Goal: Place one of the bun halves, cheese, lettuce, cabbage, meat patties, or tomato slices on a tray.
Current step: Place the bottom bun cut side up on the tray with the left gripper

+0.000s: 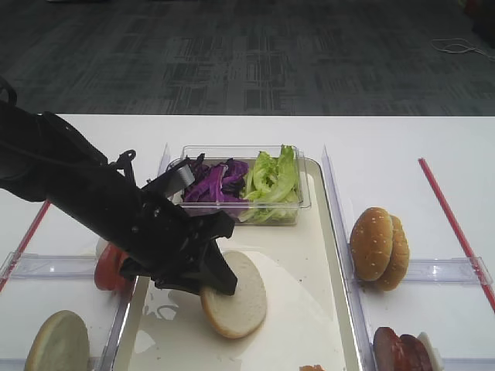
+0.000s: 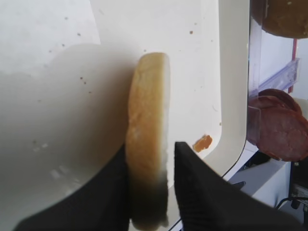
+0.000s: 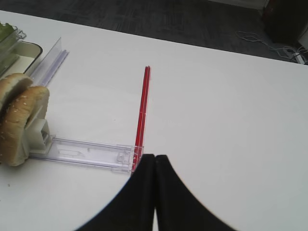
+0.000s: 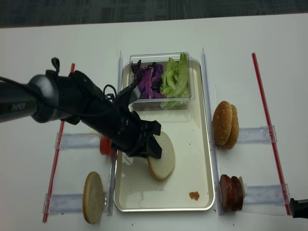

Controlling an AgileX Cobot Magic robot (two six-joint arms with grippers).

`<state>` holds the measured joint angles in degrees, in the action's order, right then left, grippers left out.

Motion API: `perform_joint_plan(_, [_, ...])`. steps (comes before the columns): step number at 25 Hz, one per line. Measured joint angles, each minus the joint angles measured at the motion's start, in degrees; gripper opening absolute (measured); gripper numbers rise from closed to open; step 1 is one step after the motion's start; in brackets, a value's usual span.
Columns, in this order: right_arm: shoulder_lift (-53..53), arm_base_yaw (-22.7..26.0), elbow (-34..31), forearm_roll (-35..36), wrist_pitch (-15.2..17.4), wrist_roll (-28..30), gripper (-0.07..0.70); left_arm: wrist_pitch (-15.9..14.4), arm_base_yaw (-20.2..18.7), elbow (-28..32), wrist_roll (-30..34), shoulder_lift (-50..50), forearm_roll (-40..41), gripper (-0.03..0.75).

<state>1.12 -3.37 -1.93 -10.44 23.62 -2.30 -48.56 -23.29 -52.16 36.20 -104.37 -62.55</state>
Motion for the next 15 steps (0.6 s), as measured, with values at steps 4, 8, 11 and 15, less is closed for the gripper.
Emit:
perform_joint_plan(4, [0.00, 0.00, 0.00, 0.00, 0.00, 0.00, 0.133, -0.11, 0.00, 0.00, -0.26, 0.00, 0.00, 0.245])
perform_joint_plan(8, [0.00, 0.00, 0.00, 0.00, 0.00, 0.00, 0.133, -0.11, 0.00, 0.00, -1.22, 0.00, 0.00, 0.281])
perform_joint_plan(11, [0.00, 0.00, 0.00, 0.00, 0.00, 0.00, 0.133, -0.11, 0.00, 0.00, -2.49, 0.00, 0.00, 0.290])
perform_joint_plan(15, [0.00, 0.00, 0.00, 0.00, 0.00, 0.00, 0.133, -0.11, 0.00, 0.00, -4.00, 0.00, 0.00, 0.295])
